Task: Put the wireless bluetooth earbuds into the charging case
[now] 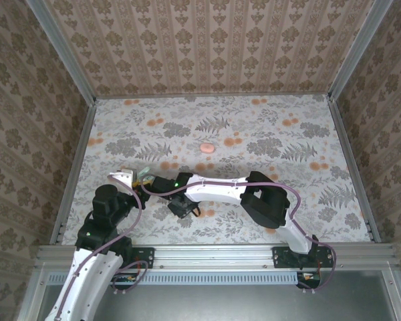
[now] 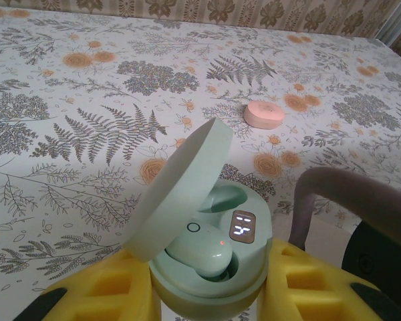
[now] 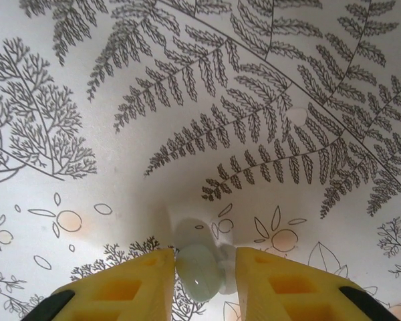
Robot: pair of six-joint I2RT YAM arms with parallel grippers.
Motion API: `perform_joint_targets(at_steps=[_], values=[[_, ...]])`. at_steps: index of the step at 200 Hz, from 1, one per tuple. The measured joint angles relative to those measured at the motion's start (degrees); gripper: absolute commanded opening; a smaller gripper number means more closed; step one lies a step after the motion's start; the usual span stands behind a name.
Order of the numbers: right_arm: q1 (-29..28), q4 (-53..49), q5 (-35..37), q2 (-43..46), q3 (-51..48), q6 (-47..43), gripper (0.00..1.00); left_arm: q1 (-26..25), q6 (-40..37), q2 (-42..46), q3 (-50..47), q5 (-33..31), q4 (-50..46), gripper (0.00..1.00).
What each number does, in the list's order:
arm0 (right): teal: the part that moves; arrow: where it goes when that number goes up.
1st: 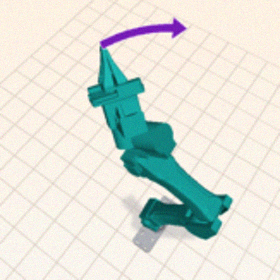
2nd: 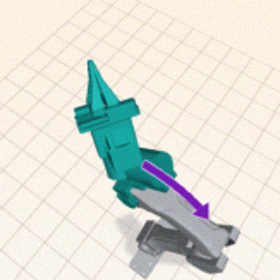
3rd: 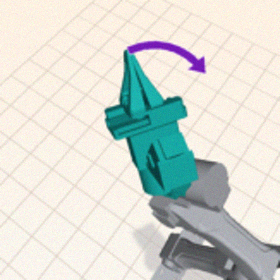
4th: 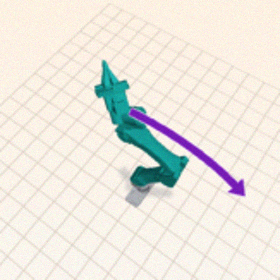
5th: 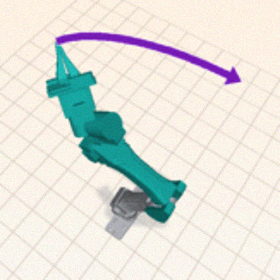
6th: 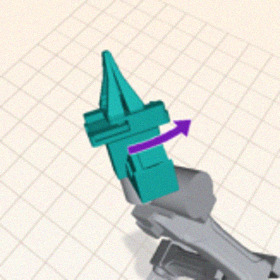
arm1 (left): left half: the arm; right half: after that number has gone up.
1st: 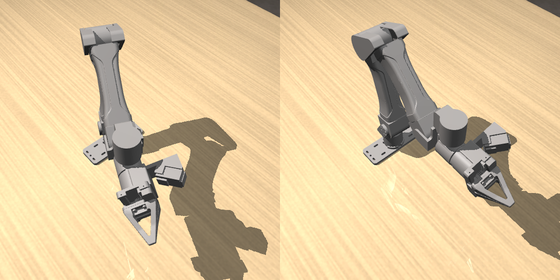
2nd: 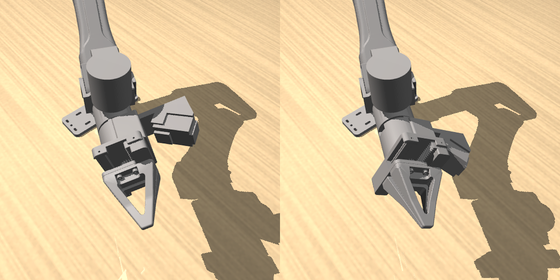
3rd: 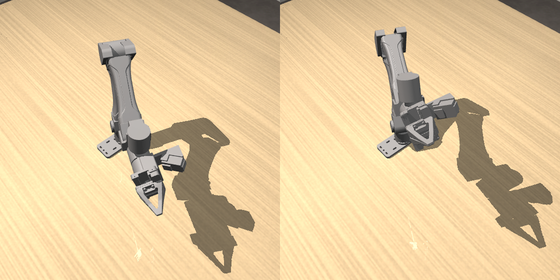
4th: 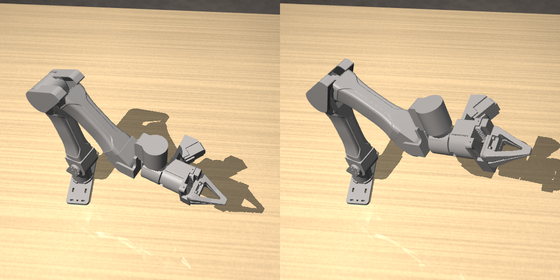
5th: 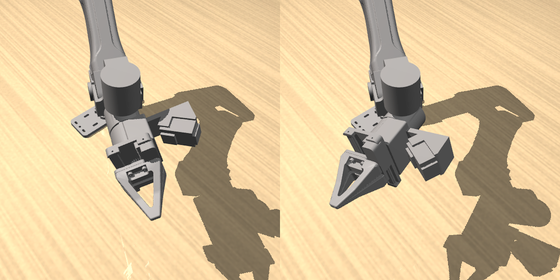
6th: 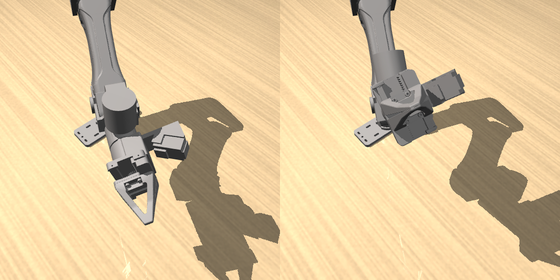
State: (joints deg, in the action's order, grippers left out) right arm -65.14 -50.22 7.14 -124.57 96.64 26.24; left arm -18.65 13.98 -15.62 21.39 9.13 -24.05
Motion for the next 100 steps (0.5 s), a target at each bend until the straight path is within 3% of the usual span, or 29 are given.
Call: perform_joint_targets(at_steps=[100], values=[[0.00, -3.19, 0.00, -1.18, 1.86, -1.51, 0.27, 0.00, 0.44, 0.00, 0.00, 0.02, 0.00, 0.14]])
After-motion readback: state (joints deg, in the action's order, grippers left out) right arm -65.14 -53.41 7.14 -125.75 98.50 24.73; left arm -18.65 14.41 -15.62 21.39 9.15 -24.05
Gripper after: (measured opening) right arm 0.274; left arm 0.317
